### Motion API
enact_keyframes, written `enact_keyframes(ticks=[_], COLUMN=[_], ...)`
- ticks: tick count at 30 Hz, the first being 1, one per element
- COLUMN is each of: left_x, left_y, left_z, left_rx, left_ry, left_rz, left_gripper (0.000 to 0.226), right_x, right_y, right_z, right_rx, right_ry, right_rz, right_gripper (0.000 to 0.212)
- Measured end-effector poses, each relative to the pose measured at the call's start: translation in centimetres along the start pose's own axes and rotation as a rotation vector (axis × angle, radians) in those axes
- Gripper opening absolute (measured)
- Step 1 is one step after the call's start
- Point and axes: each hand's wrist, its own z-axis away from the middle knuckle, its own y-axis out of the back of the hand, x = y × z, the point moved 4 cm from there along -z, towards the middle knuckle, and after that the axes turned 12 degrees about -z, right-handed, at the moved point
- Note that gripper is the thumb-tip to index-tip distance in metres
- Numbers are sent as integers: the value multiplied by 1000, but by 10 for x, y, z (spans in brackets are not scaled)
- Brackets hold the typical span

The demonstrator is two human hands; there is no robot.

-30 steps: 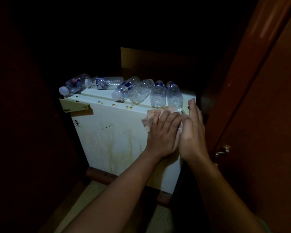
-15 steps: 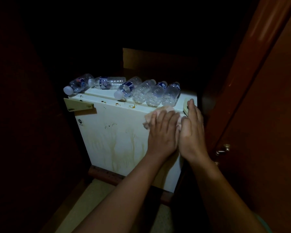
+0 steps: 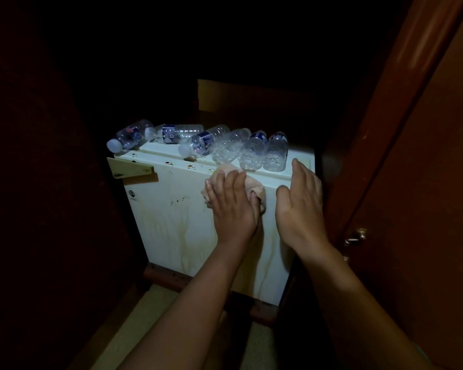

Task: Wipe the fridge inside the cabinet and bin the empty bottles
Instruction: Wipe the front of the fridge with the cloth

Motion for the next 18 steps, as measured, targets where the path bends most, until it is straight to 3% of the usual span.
enact_keyframes(ticks=[4,7,13,18], left_x=[-7,-8,-22,-25], left_y=[0,-3,-4,-3], left_z=[0,3,-4,-4], left_rx=[-33,-64,-64,-65], left_ry=[25,18,13,-23], left_rz=[11,38,36,31], left_gripper=[52,54,55,54], right_x=[-23,-44,-44,-41], right_y=[-2,-13,-48,-60], right_z=[-22,-65,-126,-130], right_rx=[-22,-173,-554,-615], right_ry=[205,404,394,367], right_rz=[273,416,606,579], right_gripper=[65,48,46,49])
